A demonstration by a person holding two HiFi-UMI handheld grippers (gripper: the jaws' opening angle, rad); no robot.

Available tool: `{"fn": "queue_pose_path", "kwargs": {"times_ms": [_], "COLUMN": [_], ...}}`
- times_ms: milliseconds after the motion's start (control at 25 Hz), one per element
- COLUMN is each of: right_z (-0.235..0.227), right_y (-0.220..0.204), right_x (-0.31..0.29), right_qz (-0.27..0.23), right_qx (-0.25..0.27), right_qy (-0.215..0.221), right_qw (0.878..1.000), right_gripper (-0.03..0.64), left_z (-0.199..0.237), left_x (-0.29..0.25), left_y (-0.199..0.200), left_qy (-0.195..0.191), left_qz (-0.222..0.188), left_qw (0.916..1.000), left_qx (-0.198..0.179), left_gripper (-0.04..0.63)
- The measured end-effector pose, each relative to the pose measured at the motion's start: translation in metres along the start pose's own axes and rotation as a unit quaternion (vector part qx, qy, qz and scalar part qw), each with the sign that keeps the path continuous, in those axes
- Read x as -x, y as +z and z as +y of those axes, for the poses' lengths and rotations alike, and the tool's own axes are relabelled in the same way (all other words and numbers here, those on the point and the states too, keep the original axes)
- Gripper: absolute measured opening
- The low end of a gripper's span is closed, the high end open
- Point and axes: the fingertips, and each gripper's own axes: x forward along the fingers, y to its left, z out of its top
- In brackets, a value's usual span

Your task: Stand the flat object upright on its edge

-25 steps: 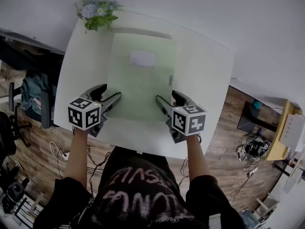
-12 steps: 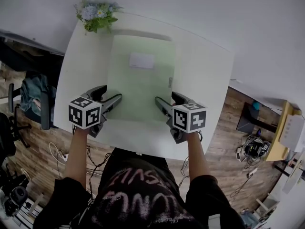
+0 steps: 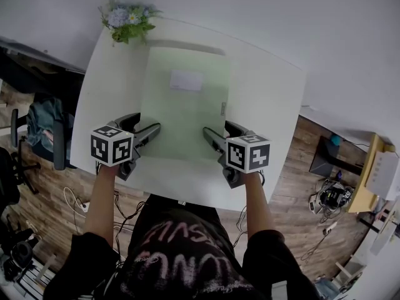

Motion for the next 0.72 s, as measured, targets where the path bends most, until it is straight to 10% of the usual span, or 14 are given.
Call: {"fn": "queue_pose_path", "kwargs": {"times_ms": [720], "right_z": [0.0045], "right_y": [0.0041], "right_x": [0.0029], "right_qz": [-0.028], "right_qx": [0.024], "right_qy": [-0.014], "right_qw": [0.999], "right_gripper": [0.282], "left_z": [-0.0027], "left_x": [0.0052], "left_y": [0.0032], "left_qy": [0.007], "left_qz": [-0.021], "left_qw": [0.9994], "left_qx": [-0.025], "left_gripper": [0.304]}}
